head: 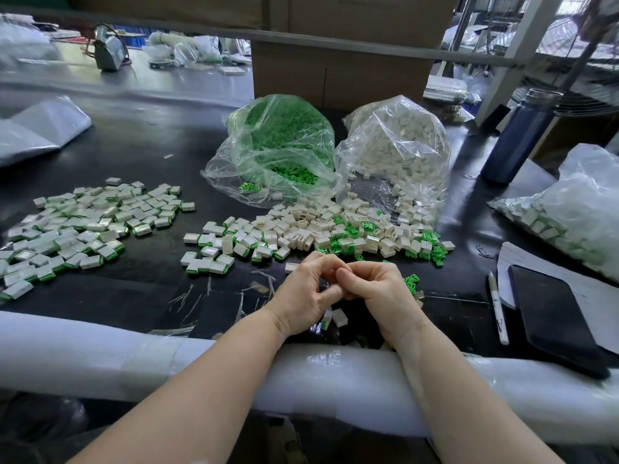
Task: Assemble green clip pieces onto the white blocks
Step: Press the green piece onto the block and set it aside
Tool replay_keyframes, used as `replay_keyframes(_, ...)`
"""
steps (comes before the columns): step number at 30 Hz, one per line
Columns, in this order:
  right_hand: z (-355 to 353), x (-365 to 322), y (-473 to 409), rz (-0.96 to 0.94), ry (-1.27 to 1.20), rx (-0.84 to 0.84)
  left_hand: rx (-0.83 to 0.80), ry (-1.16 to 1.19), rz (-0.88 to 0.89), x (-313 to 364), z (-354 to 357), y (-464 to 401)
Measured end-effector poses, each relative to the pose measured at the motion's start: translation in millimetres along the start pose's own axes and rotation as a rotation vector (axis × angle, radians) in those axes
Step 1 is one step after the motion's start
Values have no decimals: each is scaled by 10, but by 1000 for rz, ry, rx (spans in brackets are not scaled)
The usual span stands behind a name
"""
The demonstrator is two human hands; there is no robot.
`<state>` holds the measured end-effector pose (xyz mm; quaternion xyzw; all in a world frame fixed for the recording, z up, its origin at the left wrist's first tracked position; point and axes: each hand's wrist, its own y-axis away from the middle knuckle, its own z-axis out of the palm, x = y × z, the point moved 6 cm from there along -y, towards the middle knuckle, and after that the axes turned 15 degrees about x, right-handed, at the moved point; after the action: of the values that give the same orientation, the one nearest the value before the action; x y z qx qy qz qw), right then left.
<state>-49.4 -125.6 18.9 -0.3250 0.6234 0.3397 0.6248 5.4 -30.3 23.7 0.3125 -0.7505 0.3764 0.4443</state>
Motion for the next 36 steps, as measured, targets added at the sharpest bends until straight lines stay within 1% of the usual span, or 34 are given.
replay_keyframes(19, -23, 41, -17, 19, -16, 8, -22, -24, -4, 55, -10, 24)
replay_keyframes(23, 0, 6, -11, -36, -20, 26, 43, 9, -25, 47, -49, 6)
replay_keyframes(26, -58, -18, -28, -68, -48, 126, 111, 19, -61, 21, -90, -18)
replay_keyframes(28, -100, -48, -29, -134, 18, 166, 116, 7, -69, 16, -94, -24)
replay_keyframes(32, -102, -116, -22, -303, 245, 210, 116, -26, -70, 4, -85, -27)
replay_keyframes(36, -67, -114, -32, -357, 387, 208, 121, -94, -50, -7, -82, -26)
